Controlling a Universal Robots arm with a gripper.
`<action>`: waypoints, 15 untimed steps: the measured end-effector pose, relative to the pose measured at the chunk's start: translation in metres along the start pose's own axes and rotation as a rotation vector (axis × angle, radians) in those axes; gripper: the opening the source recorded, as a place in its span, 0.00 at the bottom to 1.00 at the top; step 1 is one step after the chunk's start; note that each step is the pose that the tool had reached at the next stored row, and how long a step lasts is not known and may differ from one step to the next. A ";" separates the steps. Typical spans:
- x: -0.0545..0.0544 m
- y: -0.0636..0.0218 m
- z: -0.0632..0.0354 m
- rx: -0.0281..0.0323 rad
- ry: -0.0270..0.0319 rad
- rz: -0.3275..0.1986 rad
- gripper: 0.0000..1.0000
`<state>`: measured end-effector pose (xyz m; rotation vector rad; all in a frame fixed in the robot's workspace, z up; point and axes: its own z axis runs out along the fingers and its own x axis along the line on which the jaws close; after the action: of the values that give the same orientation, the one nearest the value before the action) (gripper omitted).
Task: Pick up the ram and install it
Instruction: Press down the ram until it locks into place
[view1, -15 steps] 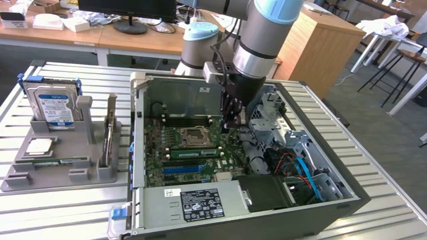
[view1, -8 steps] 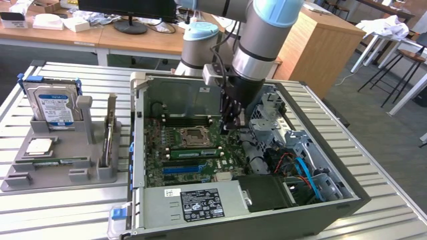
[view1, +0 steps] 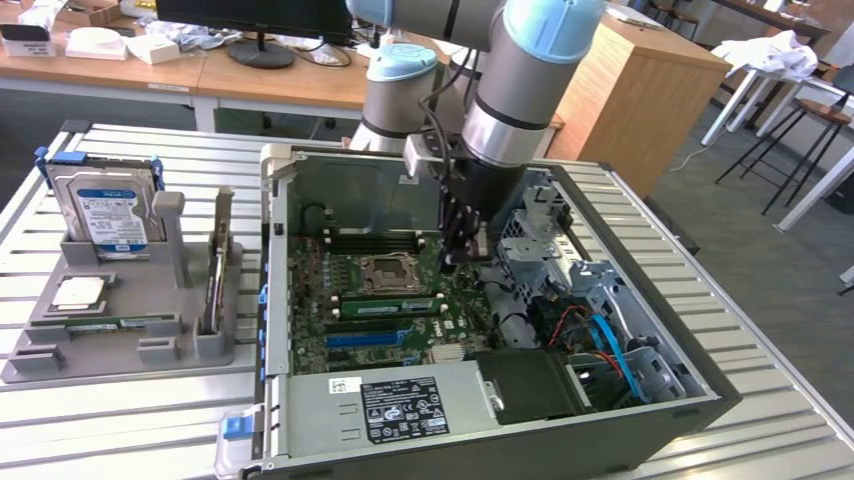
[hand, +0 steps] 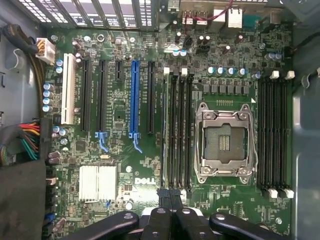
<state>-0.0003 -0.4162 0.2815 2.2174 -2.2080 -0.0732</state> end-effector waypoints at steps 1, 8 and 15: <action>0.000 0.0000 0.0012 0.0000 0.0000 0.000 0.10; 0.000 -0.0004 0.0093 0.0000 -0.0001 0.000 0.10; 0.000 -0.0007 0.0163 0.0000 0.0000 0.000 0.10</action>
<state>-0.0003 -0.4162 0.2652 2.2174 -2.2080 -0.0732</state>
